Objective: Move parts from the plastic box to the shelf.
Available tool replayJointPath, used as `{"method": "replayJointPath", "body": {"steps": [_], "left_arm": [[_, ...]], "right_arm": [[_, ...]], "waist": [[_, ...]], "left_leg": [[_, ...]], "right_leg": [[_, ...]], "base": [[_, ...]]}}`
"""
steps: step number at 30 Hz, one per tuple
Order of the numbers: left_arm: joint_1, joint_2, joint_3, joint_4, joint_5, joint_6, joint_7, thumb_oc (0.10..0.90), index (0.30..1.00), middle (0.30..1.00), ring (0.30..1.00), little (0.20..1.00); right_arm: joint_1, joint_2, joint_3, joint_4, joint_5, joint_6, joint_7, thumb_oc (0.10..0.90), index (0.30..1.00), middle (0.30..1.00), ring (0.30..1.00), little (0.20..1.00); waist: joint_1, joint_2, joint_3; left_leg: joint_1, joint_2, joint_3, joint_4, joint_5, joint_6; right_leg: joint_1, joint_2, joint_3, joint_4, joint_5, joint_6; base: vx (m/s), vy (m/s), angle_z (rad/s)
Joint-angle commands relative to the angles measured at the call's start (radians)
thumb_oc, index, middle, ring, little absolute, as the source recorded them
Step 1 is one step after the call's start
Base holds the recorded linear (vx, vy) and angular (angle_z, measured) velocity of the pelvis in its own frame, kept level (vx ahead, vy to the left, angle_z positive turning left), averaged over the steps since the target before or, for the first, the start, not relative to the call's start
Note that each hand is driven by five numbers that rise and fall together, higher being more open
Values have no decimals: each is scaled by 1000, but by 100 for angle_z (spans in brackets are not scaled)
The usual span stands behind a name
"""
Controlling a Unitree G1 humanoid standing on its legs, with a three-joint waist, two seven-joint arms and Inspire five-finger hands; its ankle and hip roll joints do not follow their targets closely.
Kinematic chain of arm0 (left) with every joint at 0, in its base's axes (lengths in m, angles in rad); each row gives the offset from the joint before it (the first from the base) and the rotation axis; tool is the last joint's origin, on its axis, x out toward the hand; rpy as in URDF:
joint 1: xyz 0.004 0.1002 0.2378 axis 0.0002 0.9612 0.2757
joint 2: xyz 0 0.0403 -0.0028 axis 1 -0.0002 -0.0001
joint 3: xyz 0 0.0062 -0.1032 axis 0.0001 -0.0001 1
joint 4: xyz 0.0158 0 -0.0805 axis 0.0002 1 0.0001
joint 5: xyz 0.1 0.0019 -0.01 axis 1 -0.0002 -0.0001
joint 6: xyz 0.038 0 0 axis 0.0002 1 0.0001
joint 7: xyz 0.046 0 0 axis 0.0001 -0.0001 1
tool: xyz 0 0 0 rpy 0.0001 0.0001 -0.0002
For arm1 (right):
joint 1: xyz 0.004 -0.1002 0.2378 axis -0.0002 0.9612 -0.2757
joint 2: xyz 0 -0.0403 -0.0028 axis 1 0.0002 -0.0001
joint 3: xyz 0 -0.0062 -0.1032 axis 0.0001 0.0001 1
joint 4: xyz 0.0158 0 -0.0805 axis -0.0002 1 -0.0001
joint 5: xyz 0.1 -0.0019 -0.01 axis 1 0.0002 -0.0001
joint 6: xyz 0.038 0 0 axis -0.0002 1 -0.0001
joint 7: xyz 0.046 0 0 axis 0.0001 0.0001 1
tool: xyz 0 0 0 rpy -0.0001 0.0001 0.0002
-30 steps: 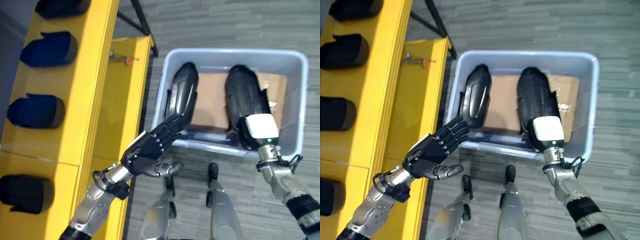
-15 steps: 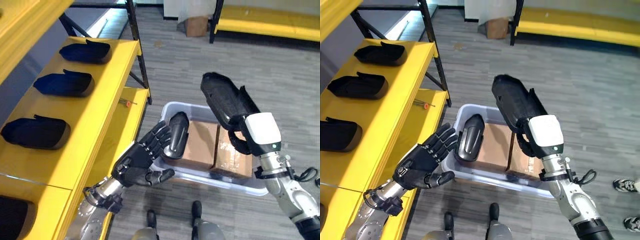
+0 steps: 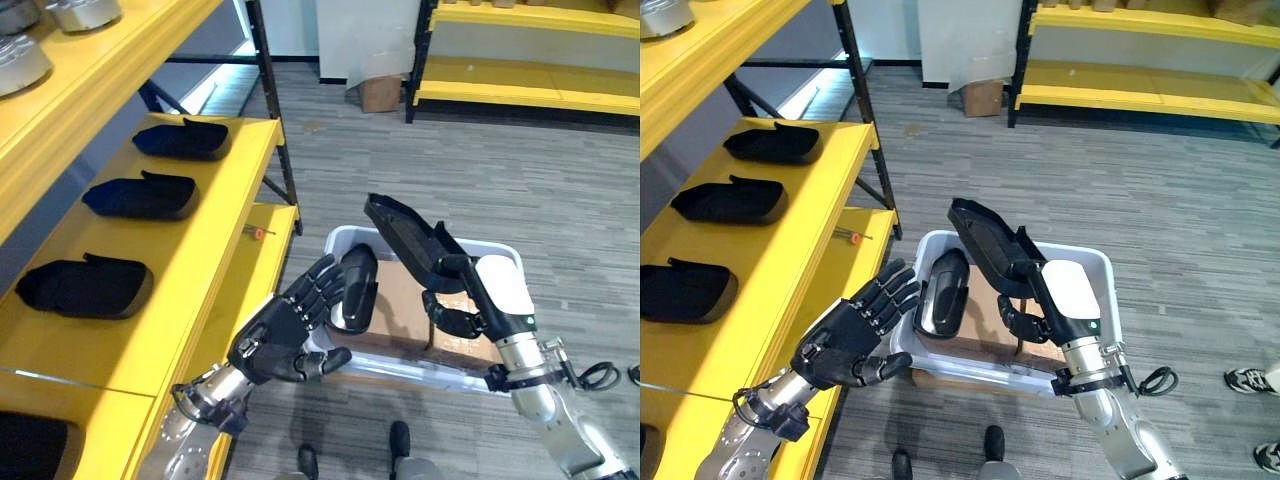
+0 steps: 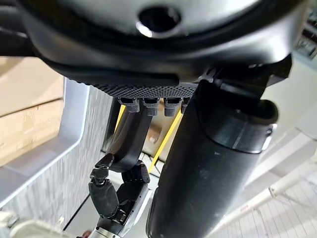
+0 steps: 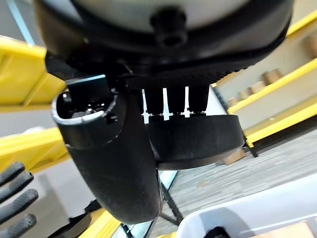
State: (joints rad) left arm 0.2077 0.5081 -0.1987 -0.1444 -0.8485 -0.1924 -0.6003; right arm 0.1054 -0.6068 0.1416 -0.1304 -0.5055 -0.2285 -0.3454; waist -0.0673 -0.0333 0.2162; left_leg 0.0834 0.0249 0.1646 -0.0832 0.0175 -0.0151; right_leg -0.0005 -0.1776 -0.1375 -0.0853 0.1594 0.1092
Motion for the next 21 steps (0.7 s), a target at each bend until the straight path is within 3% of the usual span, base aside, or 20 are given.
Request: {"method": "replayJointPath", "body": {"steps": [1,6,7,8,17,21], "left_arm": [[-90,0,-21,-41,-10,-14,-63,900,1000,1000,1000,1000],[-80,20,-55,-89,8,-1,-43,900,1000,1000,1000,1000],[-80,20,-55,-89,8,-1,-43,900,1000,1000,1000,1000],[-87,29,-51,-89,-3,-4,-22,900,1000,1000,1000,1000],[-48,36,-22,-100,-57,4,16,900,1000,1000,1000,1000],[-37,34,-15,-100,-69,-18,23,900,1000,1000,1000,1000]], "right_arm": [[-119,-6,-50,-107,48,-57,-125,400,300,300,300,300],[-54,-21,-99,-148,94,-83,-130,400,300,300,300,300],[-54,-21,-99,-148,94,-83,-130,400,300,300,300,300],[-45,-34,-86,-156,97,-99,-133,400,300,300,300,300],[-95,-64,-27,-173,225,-151,-11,400,300,300,300,300],[-96,-68,-8,-174,246,-153,10,400,300,300,300,300]], "waist": [[-22,11,-62],[-55,22,-69],[-55,22,-69],[-46,22,-72],[0,18,-60],[9,21,-48]], "left_leg": [[14,3,60,-4,-74,51],[9,-27,-29,2,-76,80],[9,-27,-29,2,-76,80],[0,-43,-67,6,-76,84],[-28,-50,-192,-4,-39,59],[-48,-51,-179,-4,-24,51]], "right_leg": [[13,16,71,68,-85,77],[-9,145,183,213,-193,2],[-9,145,183,213,-193,2],[-1,166,183,206,-218,-22],[47,198,170,131,-221,-66],[55,202,143,116,-220,-73]], "base": [[-68,12,1],[-82,14,57],[-120,-60,81],[-96,-85,38],[-100,-136,26],[-120,-58,29]]}}
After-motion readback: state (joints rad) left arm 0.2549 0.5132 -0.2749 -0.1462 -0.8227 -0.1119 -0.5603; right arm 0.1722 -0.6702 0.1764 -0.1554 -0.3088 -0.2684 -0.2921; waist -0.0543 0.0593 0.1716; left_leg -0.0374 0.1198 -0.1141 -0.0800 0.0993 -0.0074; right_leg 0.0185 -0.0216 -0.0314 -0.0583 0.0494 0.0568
